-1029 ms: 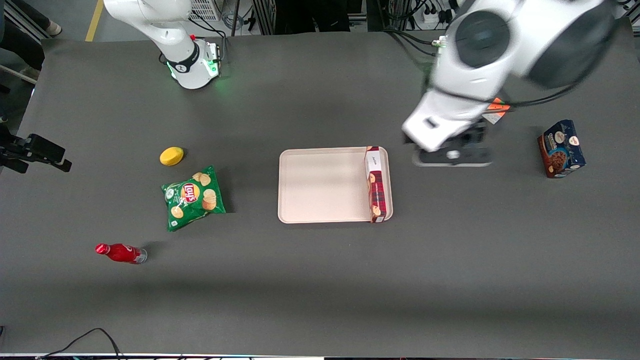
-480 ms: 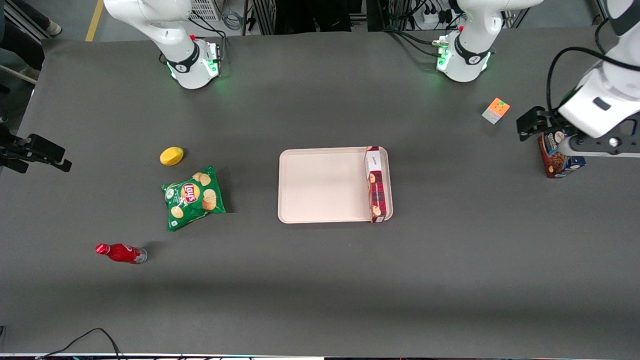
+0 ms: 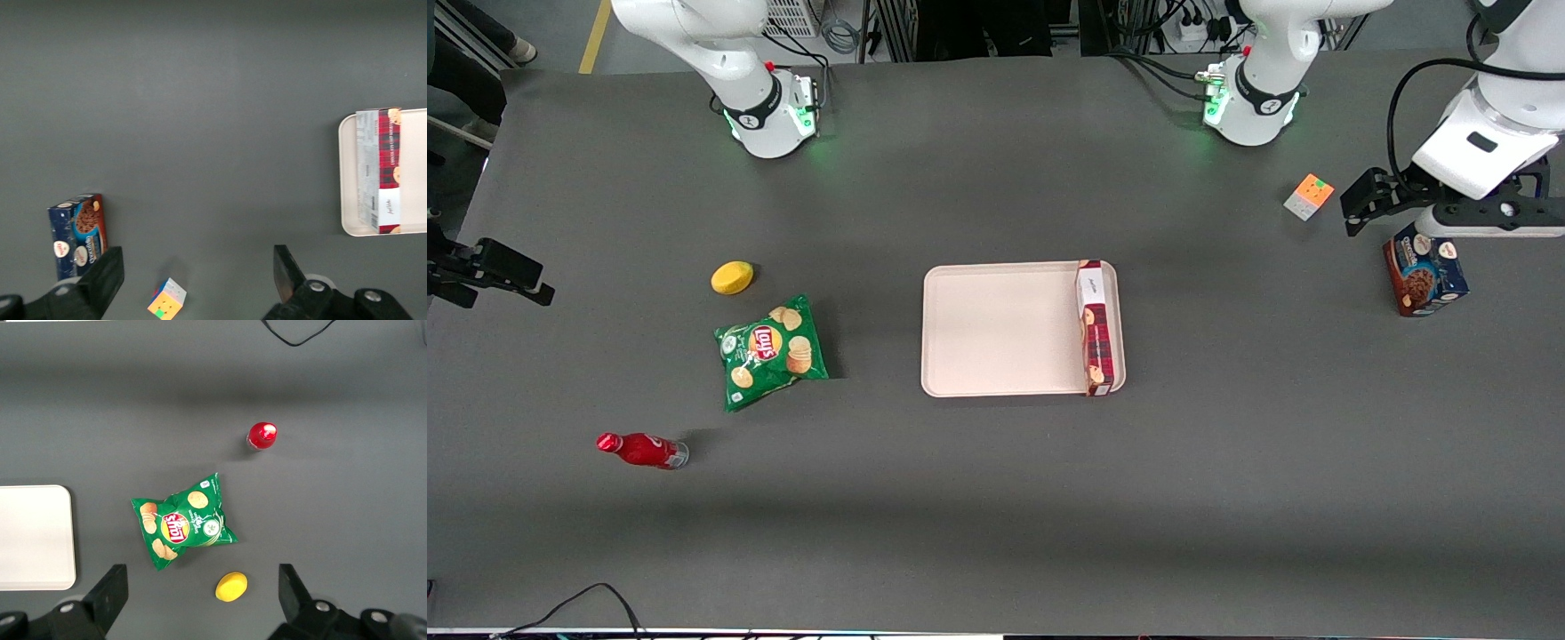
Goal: Place red cookie box on tray
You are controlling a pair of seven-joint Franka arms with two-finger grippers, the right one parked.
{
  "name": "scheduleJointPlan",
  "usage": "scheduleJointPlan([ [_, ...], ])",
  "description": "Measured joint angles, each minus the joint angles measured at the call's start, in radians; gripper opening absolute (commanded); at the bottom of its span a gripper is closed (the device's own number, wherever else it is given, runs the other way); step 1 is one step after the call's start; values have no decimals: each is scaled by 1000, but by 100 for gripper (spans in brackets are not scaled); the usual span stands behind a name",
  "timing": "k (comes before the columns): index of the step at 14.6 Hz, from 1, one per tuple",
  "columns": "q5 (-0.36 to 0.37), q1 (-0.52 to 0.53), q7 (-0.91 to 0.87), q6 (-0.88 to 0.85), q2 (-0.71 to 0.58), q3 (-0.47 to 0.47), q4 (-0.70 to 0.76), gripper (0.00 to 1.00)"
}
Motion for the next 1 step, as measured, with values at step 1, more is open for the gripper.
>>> scheduleJointPlan([
  [1, -9, 0, 0, 2, 0, 1, 0, 100],
])
